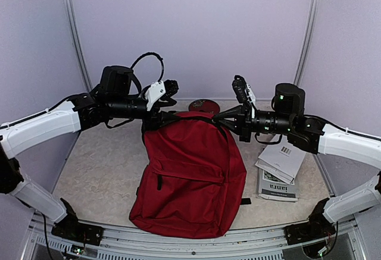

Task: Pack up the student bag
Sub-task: Hold the largest pocket of the student bag.

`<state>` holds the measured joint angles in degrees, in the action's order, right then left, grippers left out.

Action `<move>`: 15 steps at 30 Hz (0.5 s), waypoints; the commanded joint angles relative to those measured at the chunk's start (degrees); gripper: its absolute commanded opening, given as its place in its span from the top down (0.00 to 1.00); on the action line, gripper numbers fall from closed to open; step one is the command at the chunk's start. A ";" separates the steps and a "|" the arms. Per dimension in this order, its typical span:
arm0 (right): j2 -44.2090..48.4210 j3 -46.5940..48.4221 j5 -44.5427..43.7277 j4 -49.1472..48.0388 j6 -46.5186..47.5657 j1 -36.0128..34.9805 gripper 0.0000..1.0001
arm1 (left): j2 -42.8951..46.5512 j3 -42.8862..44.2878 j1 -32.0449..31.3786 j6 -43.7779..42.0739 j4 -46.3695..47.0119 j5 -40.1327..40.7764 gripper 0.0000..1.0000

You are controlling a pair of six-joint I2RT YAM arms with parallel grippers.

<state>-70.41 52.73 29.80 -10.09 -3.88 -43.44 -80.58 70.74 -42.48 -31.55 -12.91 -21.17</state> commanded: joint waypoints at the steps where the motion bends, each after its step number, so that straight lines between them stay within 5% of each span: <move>1: 0.01 1.94 0.52 -2.22 0.69 -0.48 1.00 | -4.64 3.24 -0.60 -2.21 -0.30 6.18 0.54; 4: -0.15 2.17 0.70 -2.29 0.69 -0.50 1.00 | -6.37 4.48 -1.44 -2.53 -0.14 10.03 0.61; 11: -0.75 2.51 0.74 -2.24 0.72 -0.49 1.00 | -6.73 3.47 -2.71 -4.68 1.39 10.46 0.54; 15: -0.93 2.84 0.78 -1.95 0.80 -0.46 1.00 | -6.15 3.26 -3.50 -7.37 -0.20 9.35 0.37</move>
<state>-71.37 52.95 29.76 -9.80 -3.68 -43.44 -87.59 73.63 -45.06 -35.77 -12.91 -11.51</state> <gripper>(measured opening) 0.014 0.555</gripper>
